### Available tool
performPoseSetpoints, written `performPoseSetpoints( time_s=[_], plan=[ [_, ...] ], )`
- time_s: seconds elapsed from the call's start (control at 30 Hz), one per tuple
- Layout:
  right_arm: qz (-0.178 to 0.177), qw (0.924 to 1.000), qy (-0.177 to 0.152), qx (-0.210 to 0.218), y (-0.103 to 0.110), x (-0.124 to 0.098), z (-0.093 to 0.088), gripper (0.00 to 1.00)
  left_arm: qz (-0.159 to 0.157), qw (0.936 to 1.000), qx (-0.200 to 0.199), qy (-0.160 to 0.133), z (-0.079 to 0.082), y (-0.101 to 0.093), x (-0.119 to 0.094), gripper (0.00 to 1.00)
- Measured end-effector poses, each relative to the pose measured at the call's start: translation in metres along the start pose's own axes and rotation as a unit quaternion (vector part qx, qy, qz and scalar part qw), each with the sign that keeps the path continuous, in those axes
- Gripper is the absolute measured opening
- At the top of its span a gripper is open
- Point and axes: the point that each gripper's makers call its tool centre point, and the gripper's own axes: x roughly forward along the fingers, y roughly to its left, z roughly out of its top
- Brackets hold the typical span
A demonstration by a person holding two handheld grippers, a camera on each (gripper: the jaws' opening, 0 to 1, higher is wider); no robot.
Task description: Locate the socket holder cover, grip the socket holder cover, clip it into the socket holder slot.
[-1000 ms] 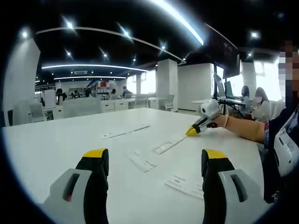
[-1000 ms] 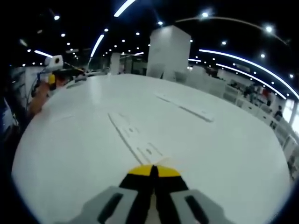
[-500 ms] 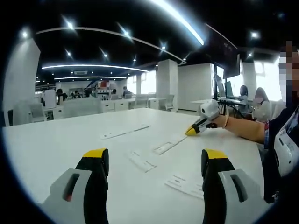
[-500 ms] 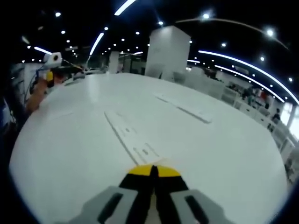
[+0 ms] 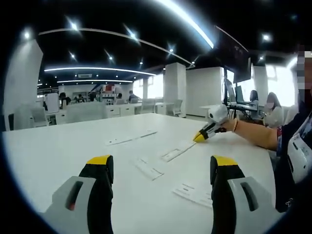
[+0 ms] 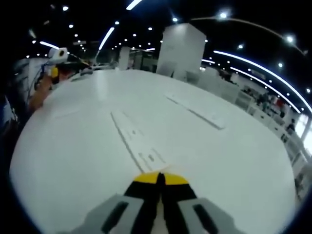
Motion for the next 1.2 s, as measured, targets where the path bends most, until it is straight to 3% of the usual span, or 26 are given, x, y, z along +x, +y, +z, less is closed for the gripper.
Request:
performPoseSetpoints(
  time_s=[0.33, 1.2],
  plan=[
    [0.038, 0.9989, 0.021, 0.016, 0.0012, -0.0002, -0.0012, 0.04, -0.012, 0.9999, -0.007, 0.000, -0.0009, -0.0043, 0.0019, 0.81],
    [0.044, 0.9974, -0.036, 0.043, 0.0017, 0.0014, 0.0004, 0.04, -0.016, 0.9998, 0.000, 0.013, -0.0071, -0.0083, 0.0063, 0.81]
  ],
)
